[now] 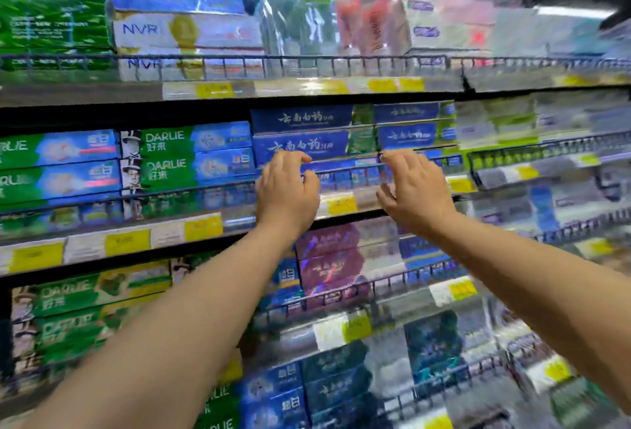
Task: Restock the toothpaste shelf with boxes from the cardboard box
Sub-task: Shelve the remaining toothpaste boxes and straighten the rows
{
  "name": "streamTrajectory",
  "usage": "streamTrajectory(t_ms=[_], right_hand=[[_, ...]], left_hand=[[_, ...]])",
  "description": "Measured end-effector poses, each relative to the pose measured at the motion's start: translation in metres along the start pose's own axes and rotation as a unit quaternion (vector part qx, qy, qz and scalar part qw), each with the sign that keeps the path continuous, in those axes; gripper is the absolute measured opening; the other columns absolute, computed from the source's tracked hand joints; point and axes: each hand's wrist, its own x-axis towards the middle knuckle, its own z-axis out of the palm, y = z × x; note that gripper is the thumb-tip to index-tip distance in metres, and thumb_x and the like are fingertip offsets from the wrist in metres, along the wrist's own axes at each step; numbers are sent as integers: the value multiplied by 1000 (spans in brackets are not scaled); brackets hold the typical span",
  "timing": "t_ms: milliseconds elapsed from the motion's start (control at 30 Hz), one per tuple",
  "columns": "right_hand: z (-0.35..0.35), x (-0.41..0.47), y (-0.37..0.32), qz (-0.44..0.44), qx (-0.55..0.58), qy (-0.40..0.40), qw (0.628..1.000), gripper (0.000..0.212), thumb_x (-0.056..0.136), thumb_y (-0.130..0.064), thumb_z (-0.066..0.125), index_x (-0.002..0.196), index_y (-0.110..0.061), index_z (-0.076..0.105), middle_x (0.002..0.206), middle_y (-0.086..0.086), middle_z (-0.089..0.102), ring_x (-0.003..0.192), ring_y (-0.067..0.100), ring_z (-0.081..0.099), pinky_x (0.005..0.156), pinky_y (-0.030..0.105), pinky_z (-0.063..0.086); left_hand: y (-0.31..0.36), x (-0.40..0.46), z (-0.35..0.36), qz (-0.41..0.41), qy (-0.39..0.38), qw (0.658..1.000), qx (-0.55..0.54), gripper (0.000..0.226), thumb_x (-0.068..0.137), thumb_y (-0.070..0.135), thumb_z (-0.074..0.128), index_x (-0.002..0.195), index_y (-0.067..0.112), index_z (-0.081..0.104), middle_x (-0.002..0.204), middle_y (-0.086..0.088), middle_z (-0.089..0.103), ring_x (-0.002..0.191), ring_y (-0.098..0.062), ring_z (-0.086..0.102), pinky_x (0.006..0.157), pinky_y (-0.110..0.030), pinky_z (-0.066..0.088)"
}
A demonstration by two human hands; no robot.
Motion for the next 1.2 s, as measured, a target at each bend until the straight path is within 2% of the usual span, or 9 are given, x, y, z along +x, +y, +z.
streamTrajectory(t_ms=[100,167,267,400,467,700,867,1000,1200], right_hand=[[0,-2,44,22,-15,-14,1000,61,77,-39,38,126,-5,51,120,18,57,107,37,54,88,43,44],[1,-1,70,38,-19,-34,999,69,79,-41,32,139,-7,38,140,14,44,127,31,41,102,41,34],[8,0,115,54,-27,-65,996,75,81,-46,22,148,-11,22,154,9,24,142,24,23,112,35,20],[26,9,172,46,-46,-96,993,66,96,-49,24,150,-12,12,158,8,12,145,22,12,115,34,12],[35,15,190,39,-58,-98,993,73,90,-56,11,149,-13,11,158,8,11,145,22,12,115,36,13],[61,42,226,11,-43,-93,995,90,74,-62,-6,149,-17,12,158,7,11,146,23,10,115,40,17],[63,57,228,7,11,-49,999,76,86,-55,12,149,-14,13,158,8,8,146,22,8,117,38,11],[61,76,228,6,13,-46,999,69,94,-53,17,150,-14,7,159,7,1,146,21,2,117,38,6],[63,86,228,0,13,-52,999,67,95,-55,14,149,-16,11,159,2,3,146,18,1,116,39,7]], left_hand=[[34,2,33,14,-29,999,8,54,77,32,31,123,16,55,125,-7,56,118,-29,47,97,-37,32],[51,6,51,38,-49,998,15,56,79,33,30,130,19,50,133,-3,52,124,-26,44,101,-36,29],[73,17,88,84,-109,988,72,54,93,35,33,145,20,32,153,-1,30,141,-19,25,114,-36,13],[95,32,131,89,-152,969,171,61,97,42,31,151,20,14,160,1,8,148,-18,6,119,-47,1],[101,39,147,79,-148,965,202,62,96,47,27,151,20,13,160,1,6,148,-19,5,118,-50,0],[116,47,170,51,-120,950,284,64,94,52,24,150,21,15,160,1,9,147,-21,7,116,-53,-3],[119,53,168,34,-74,960,268,70,88,53,17,151,22,10,160,1,1,148,-19,2,118,-47,-2],[128,70,170,5,-85,956,279,67,96,50,24,151,20,3,160,-1,-5,148,-20,-1,118,-48,1],[132,69,178,2,-65,957,283,64,95,50,26,147,15,20,157,-4,15,144,-24,15,115,-52,8]])
